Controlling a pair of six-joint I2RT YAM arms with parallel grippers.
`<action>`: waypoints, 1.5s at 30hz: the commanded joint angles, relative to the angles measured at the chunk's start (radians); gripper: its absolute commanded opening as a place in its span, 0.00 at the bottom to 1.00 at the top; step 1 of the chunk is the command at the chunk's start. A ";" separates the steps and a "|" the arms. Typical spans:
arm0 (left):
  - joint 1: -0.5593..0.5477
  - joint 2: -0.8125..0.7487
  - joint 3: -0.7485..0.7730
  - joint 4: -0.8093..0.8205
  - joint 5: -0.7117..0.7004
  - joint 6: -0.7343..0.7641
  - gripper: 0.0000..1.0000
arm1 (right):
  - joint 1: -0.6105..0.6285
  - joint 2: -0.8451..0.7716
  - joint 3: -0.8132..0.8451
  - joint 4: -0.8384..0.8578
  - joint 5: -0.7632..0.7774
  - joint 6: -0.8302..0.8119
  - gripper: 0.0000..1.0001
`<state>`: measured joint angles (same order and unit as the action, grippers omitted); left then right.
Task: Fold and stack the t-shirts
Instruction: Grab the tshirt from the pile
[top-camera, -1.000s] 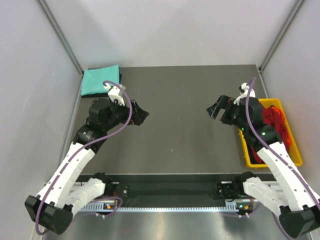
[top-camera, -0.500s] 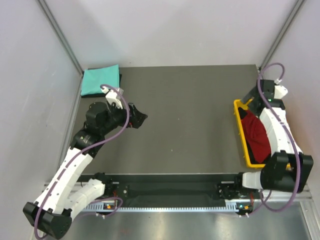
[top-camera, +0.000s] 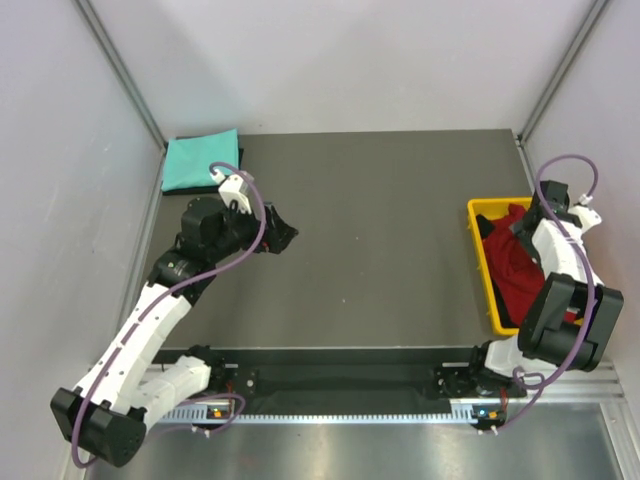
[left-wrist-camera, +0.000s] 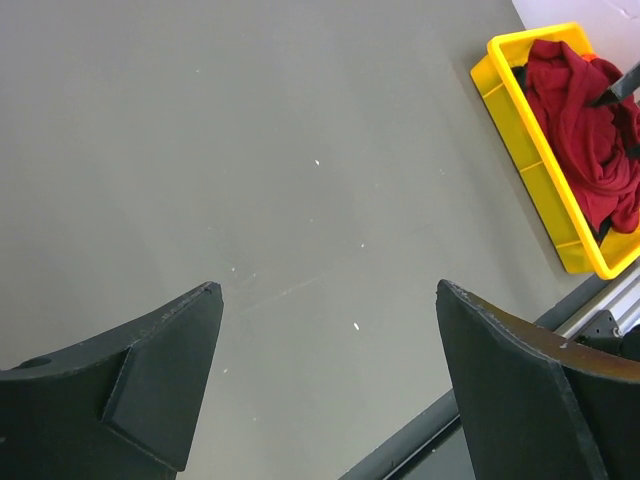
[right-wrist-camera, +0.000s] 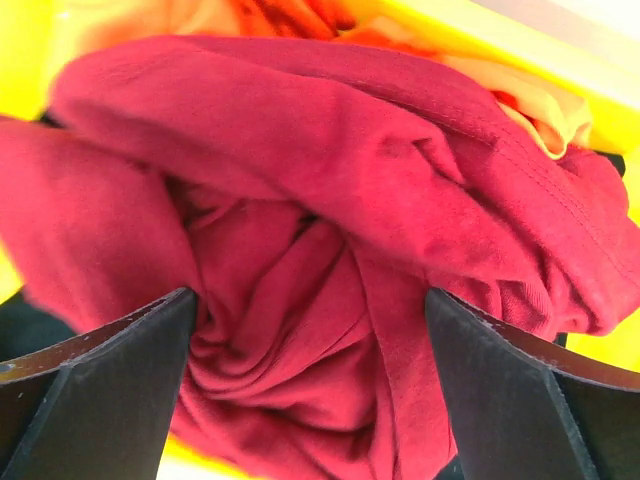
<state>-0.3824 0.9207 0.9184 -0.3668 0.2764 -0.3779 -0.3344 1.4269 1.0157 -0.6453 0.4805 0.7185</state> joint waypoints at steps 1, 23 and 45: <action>-0.004 0.018 0.043 0.014 0.012 -0.006 0.92 | -0.029 0.003 -0.038 0.059 0.020 -0.002 0.96; -0.004 -0.011 -0.015 0.045 0.033 -0.015 0.91 | 0.028 -0.362 0.190 -0.011 -0.102 -0.189 0.15; -0.004 0.039 -0.070 0.091 0.122 -0.041 0.91 | -0.368 -0.237 -0.204 0.150 -0.300 -0.274 0.56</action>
<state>-0.3824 0.9474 0.8707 -0.3531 0.3706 -0.3996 -0.6544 1.1820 0.8234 -0.5697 0.2276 0.4839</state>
